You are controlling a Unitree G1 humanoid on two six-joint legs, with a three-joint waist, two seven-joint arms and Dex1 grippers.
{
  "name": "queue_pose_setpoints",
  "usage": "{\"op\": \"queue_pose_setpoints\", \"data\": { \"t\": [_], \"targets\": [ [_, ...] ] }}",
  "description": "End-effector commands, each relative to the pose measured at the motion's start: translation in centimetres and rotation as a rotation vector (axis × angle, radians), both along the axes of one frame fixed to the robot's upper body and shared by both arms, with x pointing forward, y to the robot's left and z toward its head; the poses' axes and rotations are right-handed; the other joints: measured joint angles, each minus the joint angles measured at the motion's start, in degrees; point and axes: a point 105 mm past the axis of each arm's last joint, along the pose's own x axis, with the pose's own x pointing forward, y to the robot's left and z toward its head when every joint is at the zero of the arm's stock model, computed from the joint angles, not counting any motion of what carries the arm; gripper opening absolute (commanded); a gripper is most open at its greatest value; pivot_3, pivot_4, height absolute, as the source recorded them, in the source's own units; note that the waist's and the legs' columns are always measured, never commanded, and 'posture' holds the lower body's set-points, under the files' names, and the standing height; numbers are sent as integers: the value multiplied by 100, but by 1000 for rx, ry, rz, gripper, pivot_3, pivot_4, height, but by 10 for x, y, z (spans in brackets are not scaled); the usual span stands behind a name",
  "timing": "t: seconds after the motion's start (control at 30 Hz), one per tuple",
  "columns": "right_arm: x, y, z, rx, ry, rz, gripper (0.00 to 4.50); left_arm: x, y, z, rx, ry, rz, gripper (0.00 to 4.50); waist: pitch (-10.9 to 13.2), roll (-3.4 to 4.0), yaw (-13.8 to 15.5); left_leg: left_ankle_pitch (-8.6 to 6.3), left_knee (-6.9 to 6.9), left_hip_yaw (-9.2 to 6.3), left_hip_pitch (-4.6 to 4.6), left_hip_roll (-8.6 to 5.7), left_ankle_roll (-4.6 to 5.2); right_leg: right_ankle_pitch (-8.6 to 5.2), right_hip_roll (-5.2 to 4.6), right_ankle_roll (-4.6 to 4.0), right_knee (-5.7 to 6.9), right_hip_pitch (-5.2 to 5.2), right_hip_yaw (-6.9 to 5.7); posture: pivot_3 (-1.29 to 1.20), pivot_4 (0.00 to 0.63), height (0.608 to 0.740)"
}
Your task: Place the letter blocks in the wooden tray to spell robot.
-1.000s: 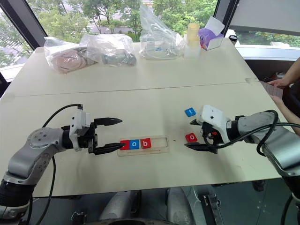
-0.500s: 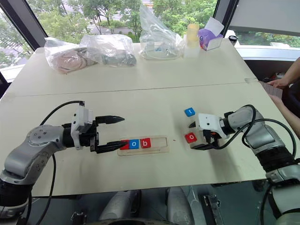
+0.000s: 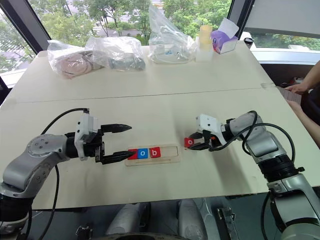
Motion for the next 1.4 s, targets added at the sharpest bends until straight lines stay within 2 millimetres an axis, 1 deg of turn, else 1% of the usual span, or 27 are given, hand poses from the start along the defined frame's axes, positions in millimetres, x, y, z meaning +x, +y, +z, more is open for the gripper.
{"op": "queue_pose_setpoints", "data": {
  "t": [0.03, 0.13, 0.3, 0.5, 0.77, 1.0, 1.4],
  "targets": [
    [-20, 36, 12, 24, -28, 97, 1139, -7, 1, 6, 6, -39, -38, 4500, 0, -1, 1, 0, -1, 0, 0, -1, 0, 0, -1, 0, -1, 0, -1, 0, 150, 740],
    [-23, 47, 7, 13, -28, 108, 1139, -7, 2, 5, 4, -37, -39, 4500, 0, -2, 13, -1, 0, 0, 0, -2, -1, 0, -3, 0, -2, 2, -3, 0, 150, 740],
    [-23, 55, -8, -19, -26, 117, 1139, -8, 7, 0, 9, -38, -32, 4500, 0, -3, -2, -1, 2, 1, 1, -3, 0, -9, -3, -16, -3, 4, -4, 0, 150, 740],
    [-18, 60, -16, -24, -23, 115, 1139, -10, 10, -6, 7, -37, -28, 4500, 0, -3, -10, 0, -1, 1, 1, -1, 0, -2, -1, -3, -1, 0, -3, 0, 150, 740],
    [-17, 58, -18, -36, -27, 114, 1139, -12, 14, -12, 5, -37, -26, 4500, 0, -3, -9, -1, -1, 1, 1, -2, 0, -1, -1, -2, -2, 0, -4, 0, 150, 740],
    [-15, 55, -12, -32, -44, 103, 1139, -12, 15, -16, 5, -34, -29, 4500, 0, -3, -10, -1, -1, 1, 1, -2, 0, -1, -1, -1, -2, 1, -4, 0, 150, 740],
    [-11, 54, -11, -41, -55, 92, 1139, -12, 14, -19, 2, -33, -33, 4500, 0, -3, -11, -1, -1, 0, 1, -2, 0, -1, -1, -1, -2, 0, -4, 0, 150, 740]
  ]
}}
